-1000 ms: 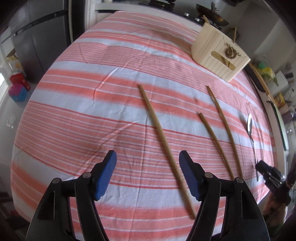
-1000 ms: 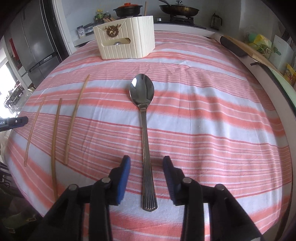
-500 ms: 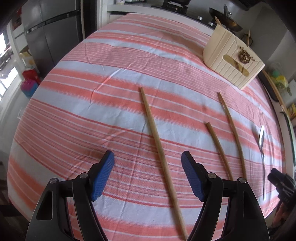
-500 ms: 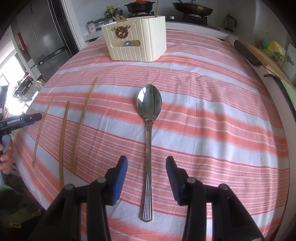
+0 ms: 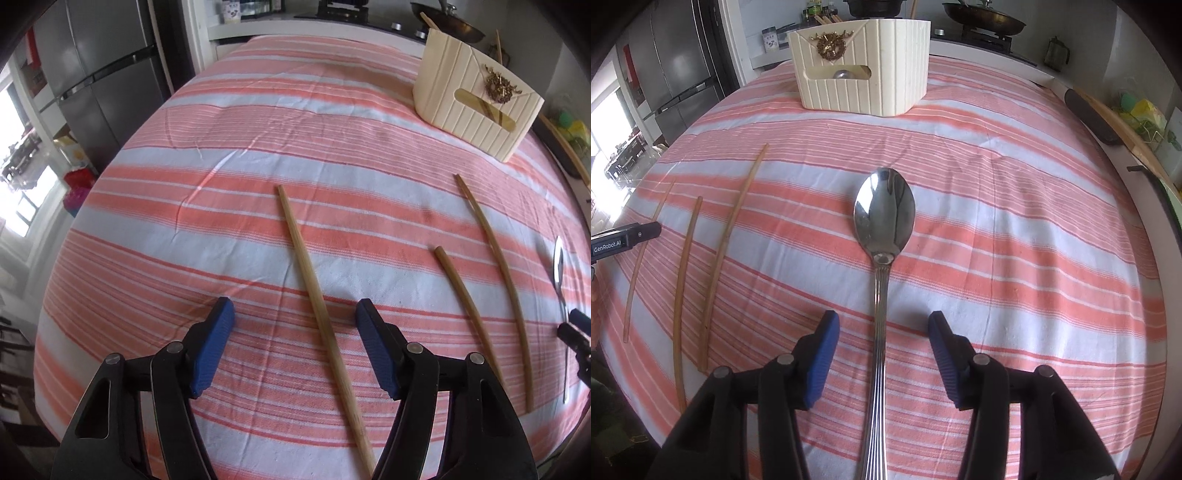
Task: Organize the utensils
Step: 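Grasp a wooden chopstick with the left tool while the right tool lifts the spoon, then carry the chopstick and spoon upright over the cream holder with both tools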
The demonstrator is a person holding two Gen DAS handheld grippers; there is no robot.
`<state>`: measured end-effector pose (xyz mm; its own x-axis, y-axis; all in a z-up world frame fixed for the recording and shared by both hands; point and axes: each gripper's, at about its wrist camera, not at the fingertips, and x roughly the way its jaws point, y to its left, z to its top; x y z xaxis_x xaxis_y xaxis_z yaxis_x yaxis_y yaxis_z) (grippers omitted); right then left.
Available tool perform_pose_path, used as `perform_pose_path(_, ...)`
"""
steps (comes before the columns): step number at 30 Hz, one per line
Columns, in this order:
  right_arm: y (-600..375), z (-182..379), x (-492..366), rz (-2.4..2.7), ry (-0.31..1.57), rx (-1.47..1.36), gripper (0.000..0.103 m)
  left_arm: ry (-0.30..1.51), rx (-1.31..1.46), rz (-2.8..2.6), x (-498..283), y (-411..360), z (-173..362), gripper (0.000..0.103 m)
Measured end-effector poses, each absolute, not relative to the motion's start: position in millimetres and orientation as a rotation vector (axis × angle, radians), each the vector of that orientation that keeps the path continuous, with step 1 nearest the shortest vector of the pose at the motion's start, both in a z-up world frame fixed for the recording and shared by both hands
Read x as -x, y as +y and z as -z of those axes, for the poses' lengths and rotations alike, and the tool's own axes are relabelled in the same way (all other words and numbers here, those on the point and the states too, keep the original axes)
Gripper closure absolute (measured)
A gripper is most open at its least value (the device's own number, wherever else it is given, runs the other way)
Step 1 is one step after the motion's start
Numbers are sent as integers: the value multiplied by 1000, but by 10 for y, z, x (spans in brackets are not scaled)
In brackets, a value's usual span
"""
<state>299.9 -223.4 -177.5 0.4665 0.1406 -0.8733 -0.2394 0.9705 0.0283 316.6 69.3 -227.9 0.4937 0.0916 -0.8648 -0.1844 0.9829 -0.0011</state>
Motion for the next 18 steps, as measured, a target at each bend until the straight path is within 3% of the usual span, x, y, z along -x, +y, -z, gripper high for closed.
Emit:
perform_pose_path(6, -2048, 1790, -3417, -237, 1016, 108, 49, 1028, 79, -151, -3403, 623, 2260, 56)
perform_pose_path(8, -1983, 1798, -3525, -235, 986, 132, 51, 1026, 70, -138, -3456, 600, 2248, 77)
perform_pose_path(9, -1970, 1795, -3557, -228, 983, 137, 60, 1025, 69, -128, -3460, 593, 2242, 85)
perform_pose_path(10, -1968, 1781, -3569, -220, 983, 135, 61, 1022, 78, -111, -3451, 591, 2240, 95)
perform_pose_path(18, -2170, 1419, -3292, -298, 831, -32, 61, 886, 166, -23, -3270, 670, 1937, 98)
